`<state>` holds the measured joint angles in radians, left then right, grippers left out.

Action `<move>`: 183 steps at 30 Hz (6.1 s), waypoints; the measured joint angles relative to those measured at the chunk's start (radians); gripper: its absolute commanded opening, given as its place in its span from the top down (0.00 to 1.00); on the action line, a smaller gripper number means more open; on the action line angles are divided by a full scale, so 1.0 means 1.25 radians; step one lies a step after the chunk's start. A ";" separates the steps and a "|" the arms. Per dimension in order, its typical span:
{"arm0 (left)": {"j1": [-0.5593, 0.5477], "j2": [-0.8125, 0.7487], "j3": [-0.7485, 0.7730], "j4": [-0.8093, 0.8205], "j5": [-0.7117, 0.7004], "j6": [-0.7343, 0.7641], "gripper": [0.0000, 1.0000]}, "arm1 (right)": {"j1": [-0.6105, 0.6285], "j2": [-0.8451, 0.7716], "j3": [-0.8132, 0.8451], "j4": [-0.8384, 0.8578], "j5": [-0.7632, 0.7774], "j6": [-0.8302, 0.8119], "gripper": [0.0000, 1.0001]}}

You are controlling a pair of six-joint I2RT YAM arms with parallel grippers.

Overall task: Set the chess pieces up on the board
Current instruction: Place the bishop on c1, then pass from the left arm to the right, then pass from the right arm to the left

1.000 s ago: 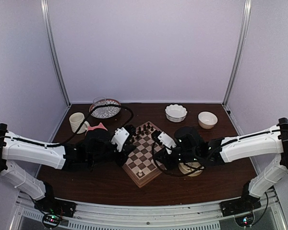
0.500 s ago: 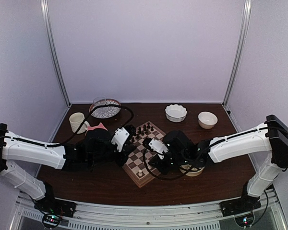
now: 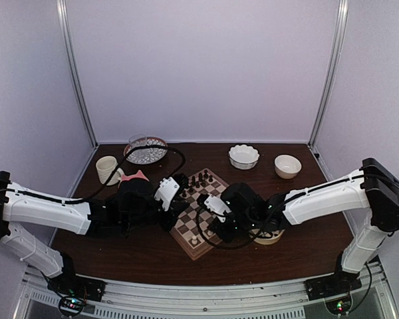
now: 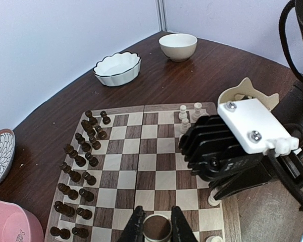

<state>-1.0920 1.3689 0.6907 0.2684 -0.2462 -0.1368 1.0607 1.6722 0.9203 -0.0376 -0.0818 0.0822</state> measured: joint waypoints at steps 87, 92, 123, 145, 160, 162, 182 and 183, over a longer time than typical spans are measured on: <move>0.055 0.056 -0.065 0.462 0.436 -0.576 1.00 | 0.222 -0.237 -0.212 0.402 0.265 -0.241 0.52; 0.054 0.064 -0.065 0.469 0.444 -0.600 0.98 | 0.264 -0.181 -0.209 0.443 0.396 -0.280 0.55; 0.025 0.159 -0.065 0.562 0.410 -0.638 0.99 | 0.269 -0.160 -0.198 0.528 0.543 -0.289 0.80; 0.055 0.118 -0.116 0.580 0.391 -0.605 0.43 | 0.269 -0.173 -0.189 0.493 0.540 -0.270 1.00; 0.111 -0.078 -0.179 0.528 0.459 -0.191 0.33 | 0.139 -0.371 -0.142 0.180 0.262 -0.162 1.00; 0.103 -0.078 -0.207 0.530 0.465 -0.094 0.34 | 0.091 -0.387 -0.127 0.140 0.172 -0.128 1.00; -0.029 -0.082 -0.234 0.377 0.388 0.555 0.43 | -0.011 -0.182 -0.007 -0.009 -0.477 0.007 1.00; -0.029 -0.082 -0.234 0.377 0.390 0.556 0.47 | -0.011 -0.182 -0.006 -0.009 -0.487 0.007 1.00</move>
<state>-1.1286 1.2659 0.3981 0.7395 0.2409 0.5583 1.0473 1.4441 0.9123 -0.0494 -0.6903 0.0906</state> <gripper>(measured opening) 0.613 0.087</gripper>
